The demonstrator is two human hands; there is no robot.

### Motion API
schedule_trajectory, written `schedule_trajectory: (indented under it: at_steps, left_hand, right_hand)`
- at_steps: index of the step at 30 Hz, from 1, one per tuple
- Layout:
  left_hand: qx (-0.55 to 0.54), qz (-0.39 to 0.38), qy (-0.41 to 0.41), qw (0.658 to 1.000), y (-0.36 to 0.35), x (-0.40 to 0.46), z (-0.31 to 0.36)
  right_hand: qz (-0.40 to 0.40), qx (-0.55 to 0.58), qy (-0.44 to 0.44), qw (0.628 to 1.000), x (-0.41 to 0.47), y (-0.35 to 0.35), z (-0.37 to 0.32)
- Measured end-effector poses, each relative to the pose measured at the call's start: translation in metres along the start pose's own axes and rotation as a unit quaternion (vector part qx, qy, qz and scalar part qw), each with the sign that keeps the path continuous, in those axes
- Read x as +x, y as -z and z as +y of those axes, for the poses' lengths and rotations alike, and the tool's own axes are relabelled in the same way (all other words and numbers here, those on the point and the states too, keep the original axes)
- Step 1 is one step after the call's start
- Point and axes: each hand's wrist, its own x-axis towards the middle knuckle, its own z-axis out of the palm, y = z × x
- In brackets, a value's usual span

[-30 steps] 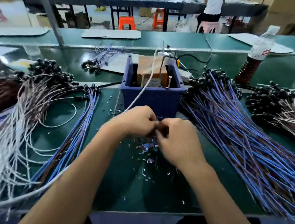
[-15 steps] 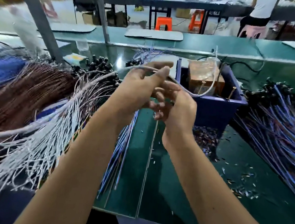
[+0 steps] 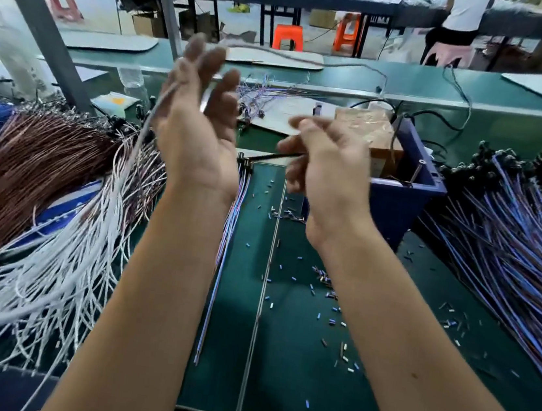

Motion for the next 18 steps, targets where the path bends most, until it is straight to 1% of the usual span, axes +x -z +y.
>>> schedule_trajectory:
  at_steps: [1, 2, 3, 4, 5, 6, 7, 8, 10, 11, 13, 15, 16, 17, 18]
  left_hand:
    - [-0.038, 0.057, -0.007, 0.998, 0.008, 0.008, 0.004]
    - [-0.069, 0.097, -0.011, 0.993, 0.015, 0.015, 0.005]
    - [-0.081, 0.126, -0.010, 0.989, 0.020, 0.020, 0.004]
    - [-0.064, 0.152, -0.005, 0.986, 0.025, 0.022, 0.001]
    - [-0.007, 0.181, 0.004, 0.984, 0.030, 0.023, -0.005]
    - [0.086, 0.210, 0.018, 0.974, 0.037, 0.026, -0.013]
    - [0.189, 0.226, 0.037, 0.955, 0.044, 0.030, -0.021]
    - [0.276, 0.217, 0.061, 0.934, 0.050, 0.032, -0.028]
    - [0.380, 0.162, 0.133, 0.901, 0.061, 0.034, -0.035]
    - [0.420, 0.133, 0.176, 0.880, 0.065, 0.035, -0.034]
    - [0.482, 0.083, 0.241, 0.838, 0.068, 0.034, -0.032]
    - [0.517, 0.055, 0.251, 0.817, 0.070, 0.036, -0.036]
    - [0.545, 0.046, 0.237, 0.803, 0.070, 0.037, -0.038]
    - [0.590, 0.033, 0.215, 0.778, 0.070, 0.038, -0.040]
    - [0.643, 0.022, 0.186, 0.742, 0.069, 0.038, -0.039]
  right_hand:
    - [-0.037, -0.049, -0.021, 0.998, -0.002, -0.004, 0.009]
    - [-0.072, -0.104, -0.044, 0.991, -0.004, -0.007, 0.019]
    - [-0.102, -0.165, -0.062, 0.979, -0.007, -0.010, 0.031]
    - [-0.123, -0.232, -0.070, 0.962, -0.010, -0.013, 0.044]
    - [-0.135, -0.301, -0.066, 0.942, -0.011, -0.015, 0.056]
    - [-0.140, -0.368, -0.055, 0.917, -0.012, -0.017, 0.066]
    - [-0.145, -0.425, -0.048, 0.892, -0.013, -0.019, 0.074]
    - [-0.148, -0.471, -0.048, 0.868, -0.013, -0.022, 0.079]
    - [-0.136, -0.530, -0.040, 0.836, -0.013, -0.028, 0.087]
    - [-0.127, -0.544, -0.028, 0.829, -0.012, -0.031, 0.090]
    - [-0.120, -0.543, -0.003, 0.831, -0.013, -0.036, 0.093]
    - [-0.126, -0.530, -0.001, 0.838, -0.015, -0.042, 0.093]
    - [-0.124, -0.531, -0.011, 0.838, -0.014, -0.043, 0.093]
    - [-0.122, -0.537, -0.020, 0.835, -0.013, -0.043, 0.092]
    - [-0.120, -0.548, -0.037, 0.827, -0.012, -0.042, 0.090]
